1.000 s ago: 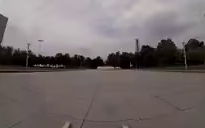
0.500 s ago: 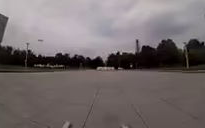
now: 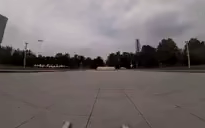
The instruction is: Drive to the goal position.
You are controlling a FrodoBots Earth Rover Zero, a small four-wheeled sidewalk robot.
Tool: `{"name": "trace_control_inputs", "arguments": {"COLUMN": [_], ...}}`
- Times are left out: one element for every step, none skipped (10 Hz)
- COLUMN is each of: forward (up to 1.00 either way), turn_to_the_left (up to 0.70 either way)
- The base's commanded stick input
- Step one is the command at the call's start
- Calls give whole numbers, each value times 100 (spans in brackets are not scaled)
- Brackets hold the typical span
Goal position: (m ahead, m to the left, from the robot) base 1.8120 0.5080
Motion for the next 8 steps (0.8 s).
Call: {"name": "trace_control_inputs", "arguments": {"forward": [70,70,70,70,70,70,70,70], "turn_to_the_left": [0,0,0,0,0,0,0,0]}}
